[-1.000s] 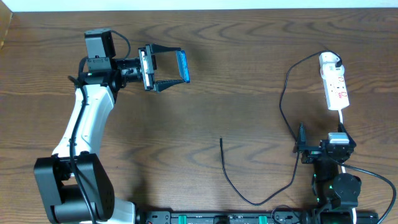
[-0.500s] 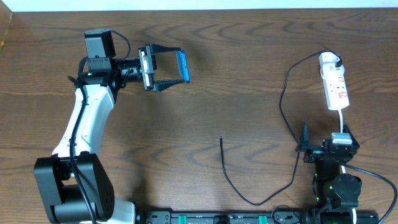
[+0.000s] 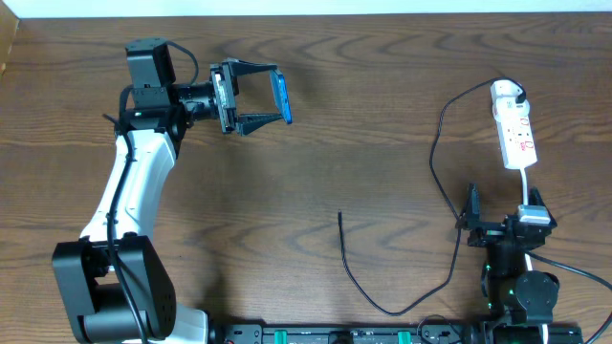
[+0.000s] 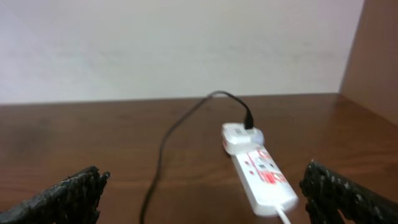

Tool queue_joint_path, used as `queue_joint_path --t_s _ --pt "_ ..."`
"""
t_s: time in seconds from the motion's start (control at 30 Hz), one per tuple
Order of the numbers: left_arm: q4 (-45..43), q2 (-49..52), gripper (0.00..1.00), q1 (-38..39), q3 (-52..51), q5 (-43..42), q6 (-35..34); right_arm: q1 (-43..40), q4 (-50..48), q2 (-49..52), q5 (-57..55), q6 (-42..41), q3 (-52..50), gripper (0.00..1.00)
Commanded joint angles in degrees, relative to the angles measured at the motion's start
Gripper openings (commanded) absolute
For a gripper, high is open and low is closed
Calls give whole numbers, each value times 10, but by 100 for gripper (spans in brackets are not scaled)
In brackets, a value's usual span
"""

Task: Plug charger to phone and switch on socket
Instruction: 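Move the right gripper toward the phone held by the left gripper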

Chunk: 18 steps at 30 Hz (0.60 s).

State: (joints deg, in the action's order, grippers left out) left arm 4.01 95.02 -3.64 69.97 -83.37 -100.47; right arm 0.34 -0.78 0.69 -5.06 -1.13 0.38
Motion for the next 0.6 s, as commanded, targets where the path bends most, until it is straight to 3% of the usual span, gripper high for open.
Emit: queue_joint_path --t_s 0.0,0.3,0.57 --pt "-5 -16 7 1 5 26 11 0 -14 -3 44 -30 -1 99" --pt "-5 -16 7 1 4 102 31 0 -2 21 82 -31 40 99" --pt "-4 -16 7 2 4 136 57 0 10 181 87 -31 160 99"
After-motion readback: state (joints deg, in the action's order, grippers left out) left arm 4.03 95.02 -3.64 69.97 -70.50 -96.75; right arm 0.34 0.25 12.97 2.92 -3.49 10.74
